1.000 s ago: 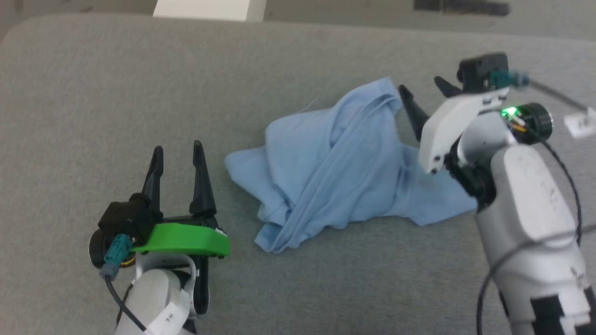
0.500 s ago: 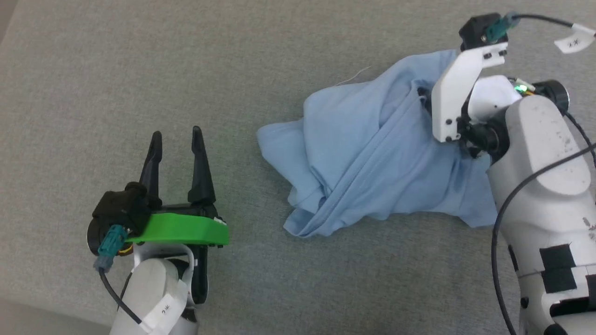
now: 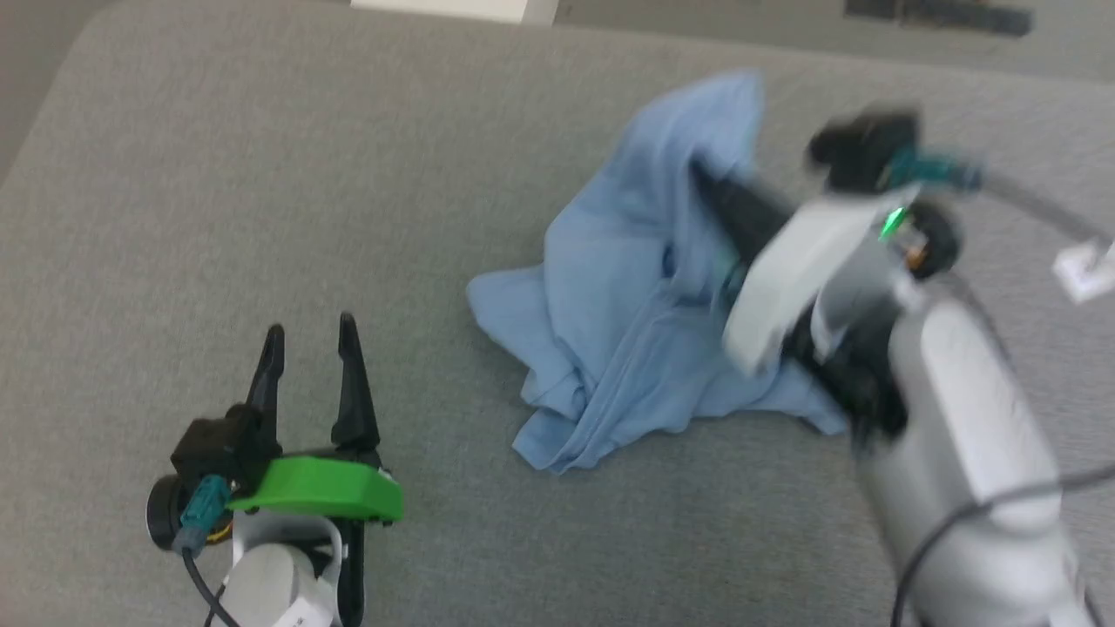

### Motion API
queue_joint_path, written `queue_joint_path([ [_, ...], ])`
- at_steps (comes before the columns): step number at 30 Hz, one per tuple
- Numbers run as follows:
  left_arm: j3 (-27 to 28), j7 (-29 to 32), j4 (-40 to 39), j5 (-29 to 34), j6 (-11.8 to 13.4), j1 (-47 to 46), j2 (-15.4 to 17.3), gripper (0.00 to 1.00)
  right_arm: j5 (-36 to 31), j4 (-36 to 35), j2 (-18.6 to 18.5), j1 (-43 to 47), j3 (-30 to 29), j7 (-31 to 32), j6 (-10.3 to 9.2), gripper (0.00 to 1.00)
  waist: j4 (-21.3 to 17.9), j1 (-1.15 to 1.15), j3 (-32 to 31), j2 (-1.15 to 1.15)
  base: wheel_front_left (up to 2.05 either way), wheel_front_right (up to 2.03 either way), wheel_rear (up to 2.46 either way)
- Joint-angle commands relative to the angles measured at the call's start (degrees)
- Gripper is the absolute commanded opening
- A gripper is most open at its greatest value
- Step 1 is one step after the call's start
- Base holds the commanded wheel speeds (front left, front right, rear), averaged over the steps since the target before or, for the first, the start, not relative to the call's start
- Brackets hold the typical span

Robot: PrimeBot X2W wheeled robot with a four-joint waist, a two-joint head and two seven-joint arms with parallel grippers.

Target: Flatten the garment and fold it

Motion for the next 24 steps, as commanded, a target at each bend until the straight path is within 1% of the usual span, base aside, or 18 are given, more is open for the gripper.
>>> queue_joint_path([
  [1, 0.4, -0.3, 0.2, 1.1, -0.5, 0.9, -0.2, 1.0, 2.2, -3.6, -0.7, 4.1, 1.7, 1.5, -0.08, 0.0, -5.7, -0.01, -7.8, 0.0, 0.0, 0.0, 0.0],
  [3, 0.9, -0.3, 0.5, 1.4, -0.9, 1.9, -0.2, 1.0, 5.6, -10.6, -3.0, 10.3, 5.0, 5.1, -0.08, 0.0, -6.7, -0.01, -9.5, 0.0, 0.0, 0.0, 0.0],
  [6, 1.5, -0.3, 0.9, 1.8, -1.5, 3.3, -0.2, 1.0, 10.1, -19.7, -8.1, 20.1, 8.6, 11.6, -0.08, 0.0, -8.0, -0.01, -11.2, 0.0, 0.0, 0.0, 0.0],
  [8, 1.6, -0.3, 1.1, 1.9, -1.8, 3.9, -0.2, 1.0, 11.7, -23.1, -11.0, 26.3, 9.0, 15.6, -0.08, 0.0, -8.6, -0.01, -11.9, 0.0, 0.0, 0.0, 0.0],
  [10, 1.8, -0.3, 1.1, 1.9, -1.9, 4.4, -0.2, 1.0, 12.4, -24.5, -12.6, 32.3, 7.8, 19.0, -0.08, 0.0, -9.1, -0.01, -12.4, 0.0, 0.0, 0.0, 0.0],
  [13, 1.7, -0.3, 1.4, 1.8, -2.1, 5.0, -0.2, 1.0, 10.9, -24.3, -12.9, 39.8, 4.5, 23.0, -0.08, 0.0, -9.5, -0.01, -13.0, 0.0, 0.0, 0.0, 0.0],
  [16, 1.4, -0.3, 1.9, 1.8, -2.4, 5.5, -0.2, 1.0, 6.4, -23.5, -10.0, 46.3, -0.8, 25.4, -0.08, 0.0, -9.8, -0.01, -13.8, 0.0, 0.0, 0.0, 0.0],
  [19, 1.1, -0.3, 2.5, 1.8, -2.5, 5.9, -0.2, 1.0, 0.7, -21.9, -6.8, 50.0, -6.3, 27.0, -0.08, 0.0, -10.1, -0.01, -14.5, 0.0, 0.0, 0.0, 0.0],
  [20, 0.9, -0.3, 2.7, 1.8, -2.6, 6.0, -0.2, 1.0, -1.5, -21.6, -5.5, 51.0, -8.4, 27.6, -0.08, 0.16, -10.2, -0.01, -14.7, 0.0, 0.0, 0.0, 0.0],
  [21, 0.8, -0.3, 2.8, 1.8, -2.6, 6.0, -0.2, 1.0, -3.4, -21.8, -4.6, 51.5, -10.0, 27.4, -0.08, 0.36, -10.3, -0.01, -14.7, 0.0, 0.0, 0.0, 0.0],
  [22, 0.7, -0.3, 3.0, 1.7, -2.7, 5.9, -0.2, 1.0, -5.5, -22.1, -3.6, 51.7, -11.9, 26.3, -0.08, 0.93, -10.4, -0.01, -14.7, 0.0, 0.0, 0.0, 0.0],
  [23, 0.6, -0.3, 3.1, 1.7, -2.8, 5.7, -0.2, 1.0, -7.2, -22.5, -2.5, 51.7, -13.8, 24.9, -0.08, 1.0, -10.5, -0.01, -14.7, 0.0, 0.0, 0.0, 0.0],
  [24, 0.4, -0.3, 3.2, 1.7, -2.9, 5.5, -0.2, 1.0, -8.2, -22.9, -1.9, 51.5, -14.8, 23.4, -0.08, 1.0, -10.6, -0.01, -14.6, 0.0, 0.0, 0.0, 0.0],
])
